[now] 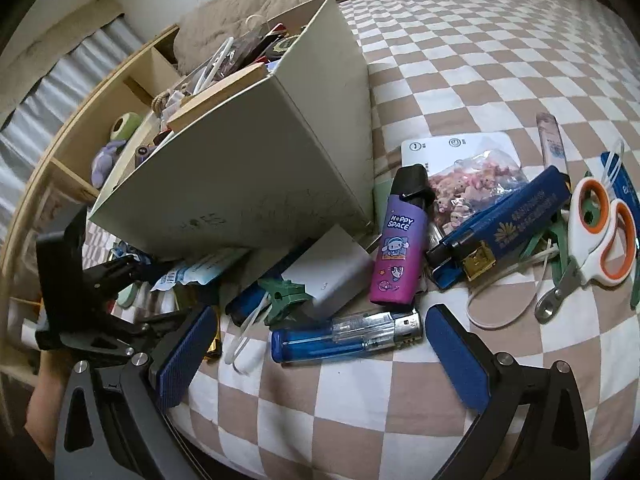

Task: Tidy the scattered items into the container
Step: 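Close left gripper on yellow lighter while right gripper grasps blue lighter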

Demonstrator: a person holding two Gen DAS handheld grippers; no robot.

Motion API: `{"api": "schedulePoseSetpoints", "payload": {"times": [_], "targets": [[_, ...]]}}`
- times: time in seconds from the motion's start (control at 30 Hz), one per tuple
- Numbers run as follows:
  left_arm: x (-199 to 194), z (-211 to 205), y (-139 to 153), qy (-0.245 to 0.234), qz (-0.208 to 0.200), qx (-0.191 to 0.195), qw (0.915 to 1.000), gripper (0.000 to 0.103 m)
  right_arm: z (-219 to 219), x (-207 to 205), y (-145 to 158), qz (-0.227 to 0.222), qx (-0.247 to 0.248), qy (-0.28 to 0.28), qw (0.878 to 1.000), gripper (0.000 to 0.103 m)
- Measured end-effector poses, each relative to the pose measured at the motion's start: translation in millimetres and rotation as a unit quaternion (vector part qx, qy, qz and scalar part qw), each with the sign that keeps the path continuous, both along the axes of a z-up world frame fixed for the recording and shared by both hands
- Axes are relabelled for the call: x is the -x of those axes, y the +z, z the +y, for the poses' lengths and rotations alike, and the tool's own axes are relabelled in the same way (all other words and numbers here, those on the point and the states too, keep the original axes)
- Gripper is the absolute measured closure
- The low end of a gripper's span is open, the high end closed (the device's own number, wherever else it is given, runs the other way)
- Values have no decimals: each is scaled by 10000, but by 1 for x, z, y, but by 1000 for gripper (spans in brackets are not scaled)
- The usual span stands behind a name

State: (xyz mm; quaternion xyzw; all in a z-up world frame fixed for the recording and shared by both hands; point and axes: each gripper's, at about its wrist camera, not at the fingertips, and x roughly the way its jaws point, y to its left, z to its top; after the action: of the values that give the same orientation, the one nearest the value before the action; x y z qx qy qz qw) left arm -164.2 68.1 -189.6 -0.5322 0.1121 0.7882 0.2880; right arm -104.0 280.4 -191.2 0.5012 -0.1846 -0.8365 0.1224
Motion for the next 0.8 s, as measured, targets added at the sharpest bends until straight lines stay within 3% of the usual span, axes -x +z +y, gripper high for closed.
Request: {"api": "schedulePoseSetpoints", "payload": {"times": [0.23, 0.47, 0.8], "targets": [[-3, -3, 3, 105, -42, -19, 9999, 20, -15, 14, -2, -326, -549, 425, 9971, 0], [-6, -12, 6, 243, -75, -81, 9996, 20, -33, 14, -3, -578, -1453, 789, 9845, 0], [-9, -10, 9, 289, -62, -95, 9995, 20, -34, 17, -6, -676, -1754, 736, 9794, 0]]}}
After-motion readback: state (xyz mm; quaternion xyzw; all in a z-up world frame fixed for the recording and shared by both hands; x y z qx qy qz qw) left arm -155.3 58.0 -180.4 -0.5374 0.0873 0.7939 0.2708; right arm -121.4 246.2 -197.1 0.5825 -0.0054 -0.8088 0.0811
